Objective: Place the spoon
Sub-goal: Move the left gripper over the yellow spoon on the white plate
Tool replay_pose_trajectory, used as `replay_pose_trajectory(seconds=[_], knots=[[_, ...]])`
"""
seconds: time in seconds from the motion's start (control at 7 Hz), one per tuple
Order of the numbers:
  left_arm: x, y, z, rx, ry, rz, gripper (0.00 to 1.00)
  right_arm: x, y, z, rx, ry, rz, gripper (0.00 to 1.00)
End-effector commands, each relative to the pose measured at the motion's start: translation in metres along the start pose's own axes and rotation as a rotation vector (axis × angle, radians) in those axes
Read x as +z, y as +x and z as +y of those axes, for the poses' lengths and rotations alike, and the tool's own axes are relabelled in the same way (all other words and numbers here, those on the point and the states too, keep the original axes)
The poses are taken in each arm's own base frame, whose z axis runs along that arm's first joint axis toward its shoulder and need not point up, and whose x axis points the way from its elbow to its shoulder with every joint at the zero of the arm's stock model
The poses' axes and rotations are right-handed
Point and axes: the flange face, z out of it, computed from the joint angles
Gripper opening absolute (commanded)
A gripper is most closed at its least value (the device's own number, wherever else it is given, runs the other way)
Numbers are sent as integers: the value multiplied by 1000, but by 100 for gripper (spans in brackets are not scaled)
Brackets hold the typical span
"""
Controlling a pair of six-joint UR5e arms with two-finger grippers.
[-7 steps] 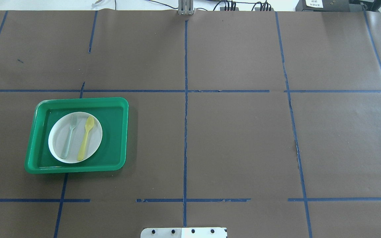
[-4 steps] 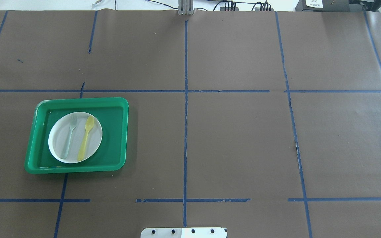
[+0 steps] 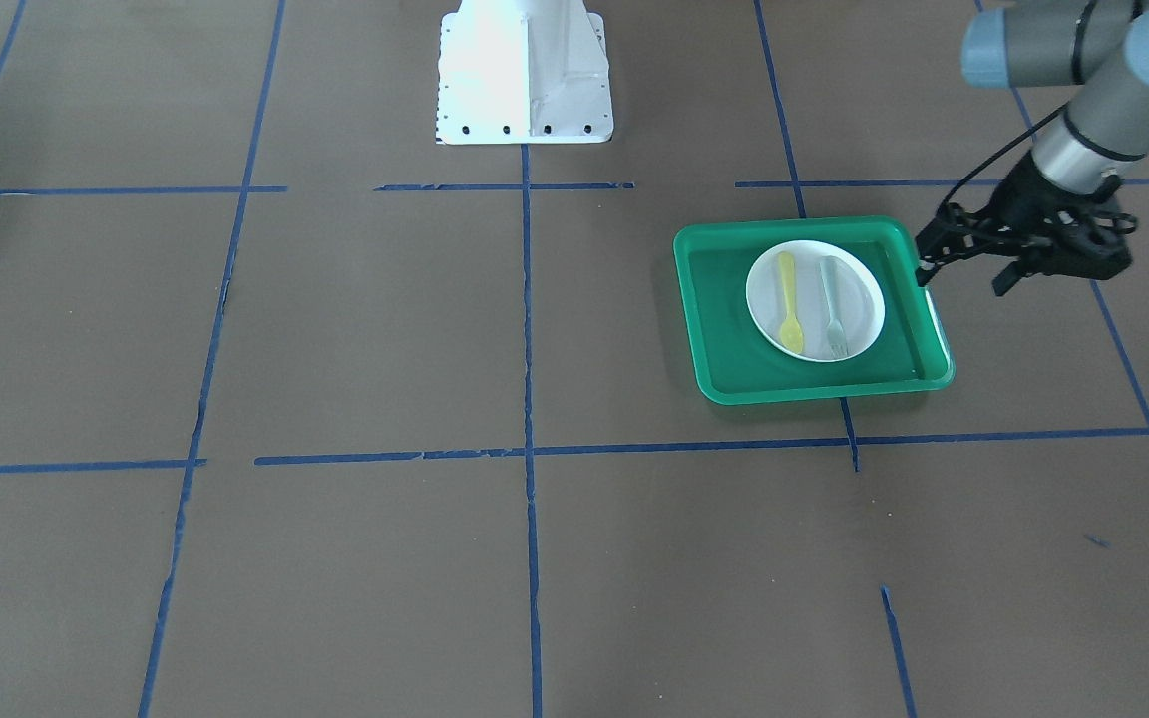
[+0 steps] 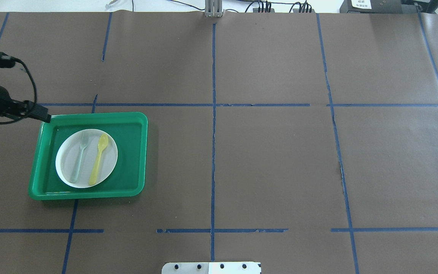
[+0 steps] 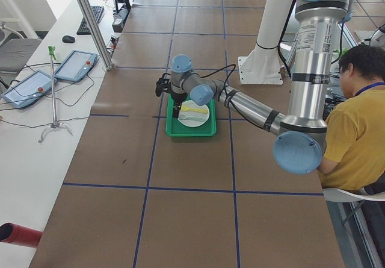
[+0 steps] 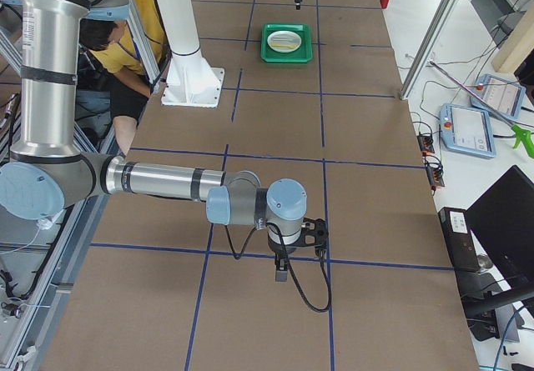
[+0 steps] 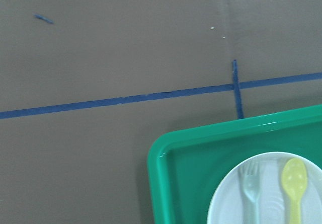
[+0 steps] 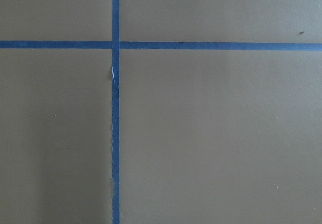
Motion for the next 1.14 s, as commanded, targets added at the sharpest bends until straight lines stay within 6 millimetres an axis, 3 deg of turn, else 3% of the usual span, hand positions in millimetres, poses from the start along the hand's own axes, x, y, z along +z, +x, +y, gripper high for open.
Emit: replay_pose_trajectory(seconds=[0.0,0.14,0.29,0.57,0.71,1.0], knots=[[67,72,16,-57,9,28,100,0,0,0,1,0,0,100],[86,86,20,-50,-1,24,95,0,0,0,-1,0,0,100],[93,91,29,-40,-17,24,85,0,0,0,-1,0,0,100],[107,84,35,-46,-41,4,78,0,0,0,1,0,0,100],[112,83,38,-46,-52,-3,66,0,0,0,1,0,0,100],[120,87,47,-38,-76,-4,59,0,0,0,1,0,0,100]])
